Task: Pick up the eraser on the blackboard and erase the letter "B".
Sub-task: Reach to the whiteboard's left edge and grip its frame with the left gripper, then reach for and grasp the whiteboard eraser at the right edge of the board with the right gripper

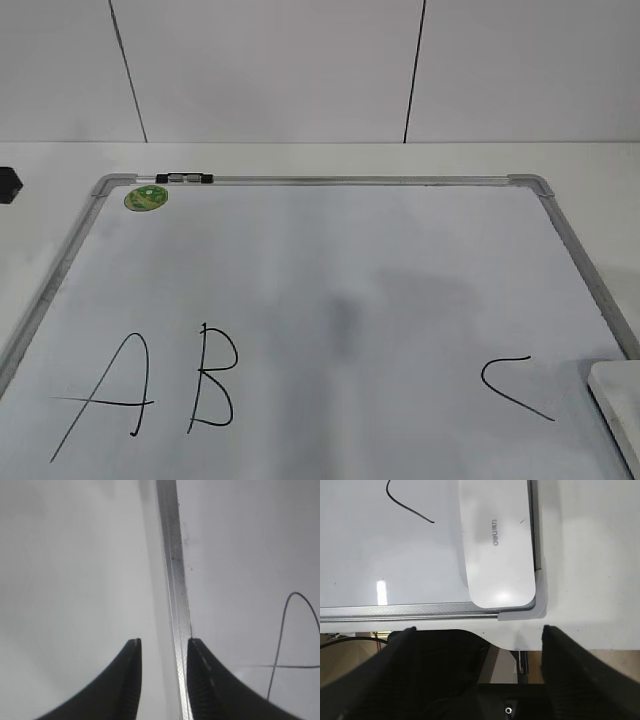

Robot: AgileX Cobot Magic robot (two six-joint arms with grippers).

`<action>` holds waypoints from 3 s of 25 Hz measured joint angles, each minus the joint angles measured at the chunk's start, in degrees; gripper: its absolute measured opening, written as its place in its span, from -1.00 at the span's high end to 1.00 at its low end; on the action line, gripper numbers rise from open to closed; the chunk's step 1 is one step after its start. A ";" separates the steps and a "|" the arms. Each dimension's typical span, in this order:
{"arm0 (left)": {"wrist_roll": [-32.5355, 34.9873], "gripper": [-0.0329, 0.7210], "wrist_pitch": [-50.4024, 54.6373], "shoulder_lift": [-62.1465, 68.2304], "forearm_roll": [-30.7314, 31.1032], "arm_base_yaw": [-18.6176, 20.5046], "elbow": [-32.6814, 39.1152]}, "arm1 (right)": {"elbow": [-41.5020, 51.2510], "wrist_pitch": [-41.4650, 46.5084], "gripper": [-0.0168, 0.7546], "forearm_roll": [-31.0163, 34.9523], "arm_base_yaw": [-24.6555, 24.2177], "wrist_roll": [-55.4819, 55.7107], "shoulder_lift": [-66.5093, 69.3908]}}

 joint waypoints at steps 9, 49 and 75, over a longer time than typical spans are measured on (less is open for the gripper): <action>2.04 0.29 -0.05 14.06 0.14 0.00 -8.17 | 0.00 0.00 -0.56 0.00 0.00 0.00 0.00; 7.59 0.29 -5.11 25.43 -5.29 3.26 -11.17 | 0.00 0.00 -0.56 0.00 0.00 0.09 0.00; 6.95 0.84 -4.64 25.75 -6.03 3.33 -11.61 | 0.00 -0.10 -0.56 0.00 0.00 0.09 0.00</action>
